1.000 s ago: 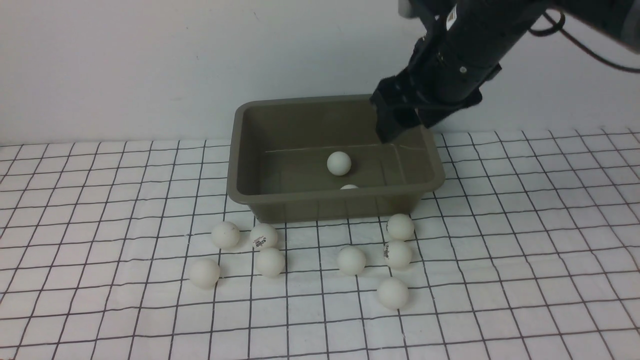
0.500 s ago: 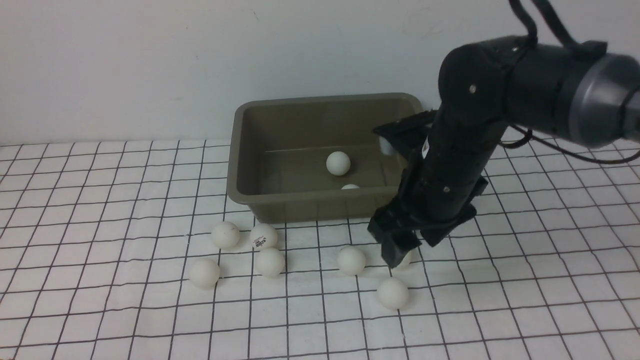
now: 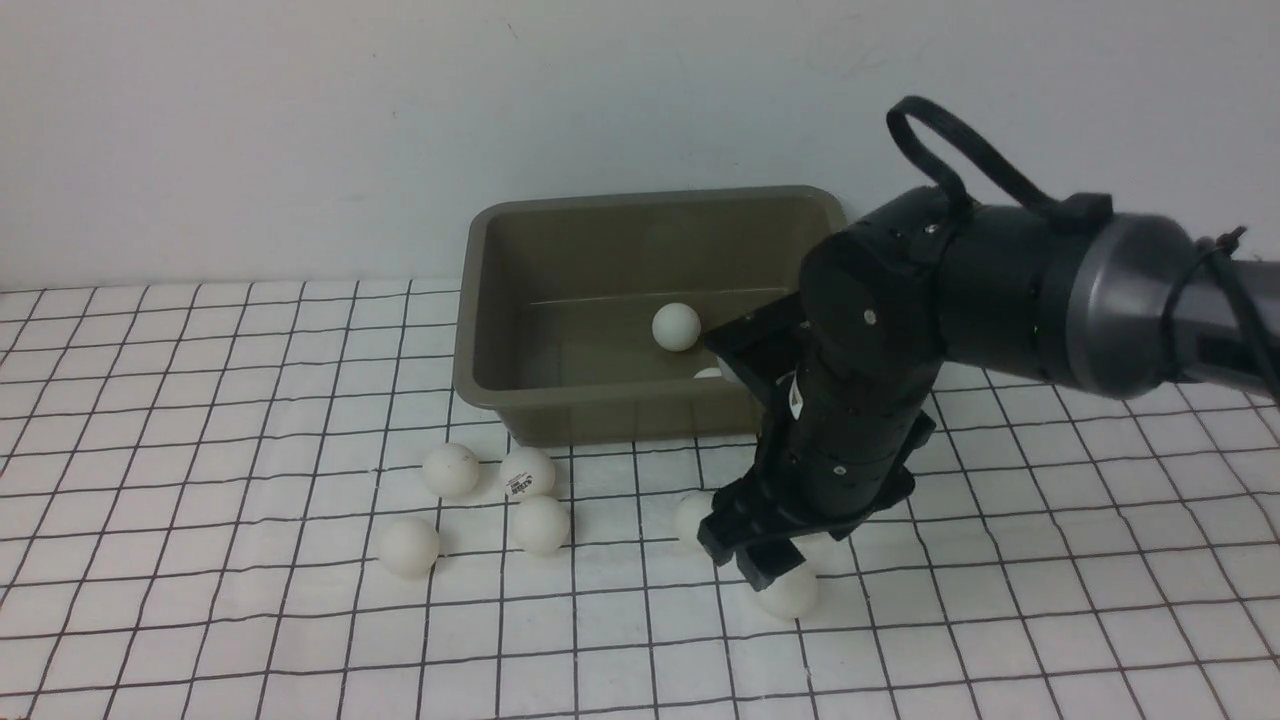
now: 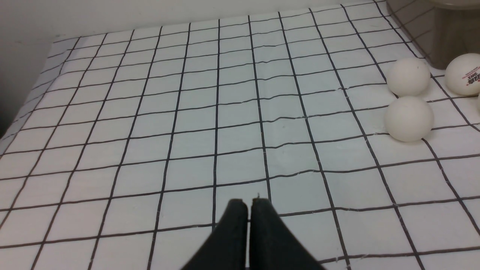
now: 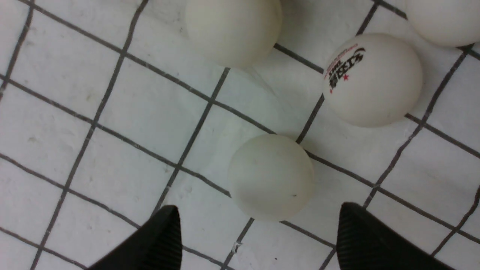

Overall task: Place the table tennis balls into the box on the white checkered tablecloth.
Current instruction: 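Reach for and grasp a ping pong ball on the table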

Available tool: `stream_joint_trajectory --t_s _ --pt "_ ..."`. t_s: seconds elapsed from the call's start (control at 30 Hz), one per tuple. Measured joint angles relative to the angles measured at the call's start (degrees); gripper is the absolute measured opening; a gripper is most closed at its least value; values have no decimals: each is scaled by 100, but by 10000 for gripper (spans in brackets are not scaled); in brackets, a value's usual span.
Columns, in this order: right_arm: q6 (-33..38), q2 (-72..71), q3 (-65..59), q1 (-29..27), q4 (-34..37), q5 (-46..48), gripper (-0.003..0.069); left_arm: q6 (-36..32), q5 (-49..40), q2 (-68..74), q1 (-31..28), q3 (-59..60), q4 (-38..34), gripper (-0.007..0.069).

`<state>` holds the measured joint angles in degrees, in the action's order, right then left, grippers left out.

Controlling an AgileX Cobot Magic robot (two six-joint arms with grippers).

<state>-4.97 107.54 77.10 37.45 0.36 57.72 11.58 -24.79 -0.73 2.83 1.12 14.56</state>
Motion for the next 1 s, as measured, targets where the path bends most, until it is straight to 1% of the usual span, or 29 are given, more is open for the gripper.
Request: stream_joint_trajectory --t_s 0.47,0.6,0.8,1.0 --pt "-57 604 -41 0 -36 -354 499 0 0 0 0 0 0 -4" --pt "-57 626 -43 0 -36 -418 470 0 0 0 0 0 0 -4" --pt "-57 631 -43 0 -36 -423 360 0 0 0 0 0 0 -4" --pt "-3 631 -43 0 -85 -302 356 0 0 0 0 0 0 -4"
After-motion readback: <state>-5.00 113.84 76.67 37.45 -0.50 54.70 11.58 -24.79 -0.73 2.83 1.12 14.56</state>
